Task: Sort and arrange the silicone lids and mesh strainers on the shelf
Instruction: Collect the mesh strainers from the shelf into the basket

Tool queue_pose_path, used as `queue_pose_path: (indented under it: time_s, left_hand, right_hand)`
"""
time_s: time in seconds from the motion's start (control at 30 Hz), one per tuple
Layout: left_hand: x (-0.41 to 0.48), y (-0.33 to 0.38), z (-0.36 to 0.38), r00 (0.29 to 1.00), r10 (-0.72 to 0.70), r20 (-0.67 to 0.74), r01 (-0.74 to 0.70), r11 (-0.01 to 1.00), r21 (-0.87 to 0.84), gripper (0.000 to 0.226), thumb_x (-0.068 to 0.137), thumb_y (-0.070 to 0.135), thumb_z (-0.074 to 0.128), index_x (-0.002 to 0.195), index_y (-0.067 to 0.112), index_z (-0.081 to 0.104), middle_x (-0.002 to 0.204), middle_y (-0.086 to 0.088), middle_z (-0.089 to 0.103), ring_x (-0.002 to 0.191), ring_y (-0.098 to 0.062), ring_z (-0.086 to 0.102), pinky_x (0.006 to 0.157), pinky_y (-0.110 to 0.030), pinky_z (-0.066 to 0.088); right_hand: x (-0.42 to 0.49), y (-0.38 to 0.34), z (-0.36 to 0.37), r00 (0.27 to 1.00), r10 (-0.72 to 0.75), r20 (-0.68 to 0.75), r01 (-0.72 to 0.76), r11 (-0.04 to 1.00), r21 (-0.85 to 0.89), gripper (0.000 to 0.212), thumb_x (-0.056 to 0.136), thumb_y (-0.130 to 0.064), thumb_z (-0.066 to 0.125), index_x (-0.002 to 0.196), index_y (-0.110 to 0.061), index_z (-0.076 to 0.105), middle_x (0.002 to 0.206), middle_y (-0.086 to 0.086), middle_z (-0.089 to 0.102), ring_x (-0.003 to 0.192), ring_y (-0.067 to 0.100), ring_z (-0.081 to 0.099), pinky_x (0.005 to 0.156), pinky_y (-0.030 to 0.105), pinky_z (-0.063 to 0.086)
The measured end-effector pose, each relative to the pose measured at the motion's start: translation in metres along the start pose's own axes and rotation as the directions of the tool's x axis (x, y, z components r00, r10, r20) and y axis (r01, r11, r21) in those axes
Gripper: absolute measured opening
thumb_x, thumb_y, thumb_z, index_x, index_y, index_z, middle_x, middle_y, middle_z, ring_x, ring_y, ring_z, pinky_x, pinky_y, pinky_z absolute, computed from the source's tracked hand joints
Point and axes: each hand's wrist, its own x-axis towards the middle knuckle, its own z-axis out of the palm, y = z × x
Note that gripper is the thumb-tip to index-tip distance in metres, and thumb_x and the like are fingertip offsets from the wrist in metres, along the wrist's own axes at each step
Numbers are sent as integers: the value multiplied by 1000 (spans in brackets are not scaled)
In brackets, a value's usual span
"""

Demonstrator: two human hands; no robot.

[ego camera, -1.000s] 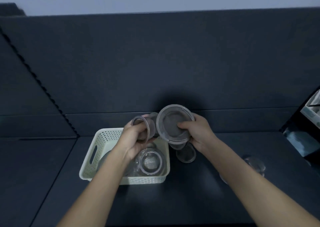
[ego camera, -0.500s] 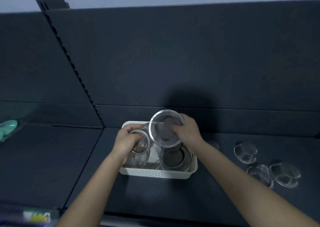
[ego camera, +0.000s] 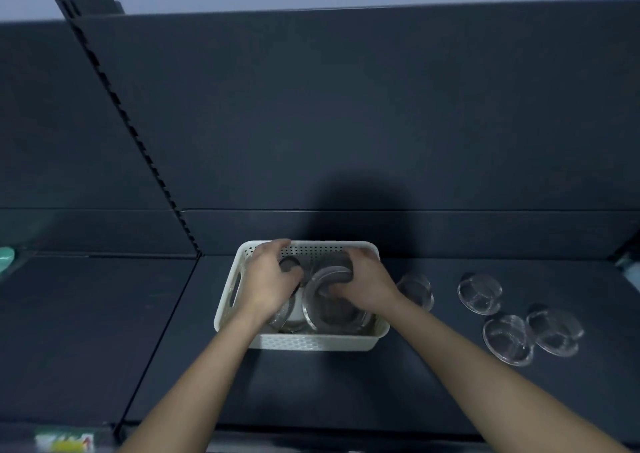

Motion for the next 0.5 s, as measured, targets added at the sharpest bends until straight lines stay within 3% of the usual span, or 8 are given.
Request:
queue_pose_path:
  time_s: [0.13,0.27,0.5]
  left_hand:
    - [-5,22,12,986,166,9,-166,983,73,39,82,11,62,121,12,61,123,-3,59,116,-16,52,85,-5,24]
    - [-12,44,31,953,297,54,-301,948,103,37,81,12,61,119,11,62,120,-4,59,114,-18,53,90,-11,27]
    - [-22,81,83,847,479,230,-509,856,89,35,82,15,63,117,11,62,118,-2,58,111,-16,53,93,-13,31]
  right_hand:
    - [-13,4,-19,994,-57,-94,53,998,-44,61,77,-28,73,131,-14,50,131,5,47,120,18,47,89,14,33]
    - [-25,31,-51,978,19,-208,-33,998,-63,52,86,-28,64,134,-13,49,135,8,50,124,19,46,90,17,32]
    - [-43,92,-84,957,172,-234,-208,968,-139,46,88,-26,60,130,-10,53,132,12,54,123,26,49,99,27,36]
